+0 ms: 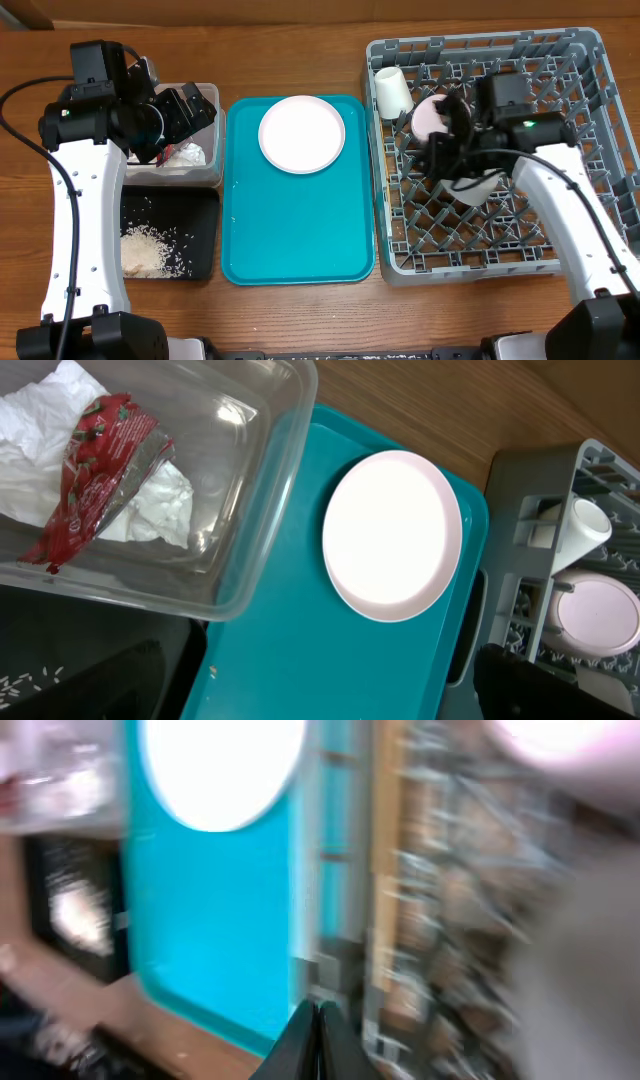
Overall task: Sort waste into correct bins and load items into the dishwasher
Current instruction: 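Move the right gripper left and grasp the white plate's rim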
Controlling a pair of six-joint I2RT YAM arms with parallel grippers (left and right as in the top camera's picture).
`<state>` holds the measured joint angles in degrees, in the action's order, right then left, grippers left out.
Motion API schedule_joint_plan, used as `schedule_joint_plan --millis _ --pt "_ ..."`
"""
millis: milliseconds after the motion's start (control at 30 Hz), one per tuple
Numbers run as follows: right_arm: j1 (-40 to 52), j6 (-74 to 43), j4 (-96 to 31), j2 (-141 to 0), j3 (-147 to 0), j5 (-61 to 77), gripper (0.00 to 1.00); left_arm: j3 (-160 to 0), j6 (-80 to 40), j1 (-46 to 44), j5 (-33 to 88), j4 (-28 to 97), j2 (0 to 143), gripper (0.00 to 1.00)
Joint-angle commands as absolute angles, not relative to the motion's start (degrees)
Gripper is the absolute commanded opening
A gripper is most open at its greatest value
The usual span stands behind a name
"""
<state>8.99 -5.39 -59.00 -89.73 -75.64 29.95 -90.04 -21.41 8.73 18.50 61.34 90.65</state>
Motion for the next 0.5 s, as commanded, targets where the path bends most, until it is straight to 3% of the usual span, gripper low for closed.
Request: schedule_joint_plan --millis 0,67,133,200,233,467 --pt "14.5 -3.0 -54.1 -89.7 -75.7 36.5 0.04 -90.6 -20.8 8.6 18.9 61.3 90.7 1.00" --pt "18.3 -3.9 -50.0 -89.7 -75.7 34.2 0.05 -90.6 -20.8 8.6 18.9 61.3 90.7 1.00" --pt "21.9 -7.2 -46.6 -89.7 -75.7 28.9 0.15 -90.6 -20.8 8.6 18.9 61.3 90.8 1.00" --pt "26.3 -9.8 -43.6 -89.9 -75.7 22.0 0.41 -90.6 -20.8 8.6 18.9 61.3 90.7 1.00" --pt "30.7 -10.5 -40.6 -90.6 -75.7 16.3 0.47 -90.6 -20.8 8.6 18.9 61.3 90.8 1.00" --pt "42.4 -7.2 -27.3 -97.8 -75.7 2.0 0.62 -90.6 -20.8 8.6 18.9 61.3 90.7 1.00"
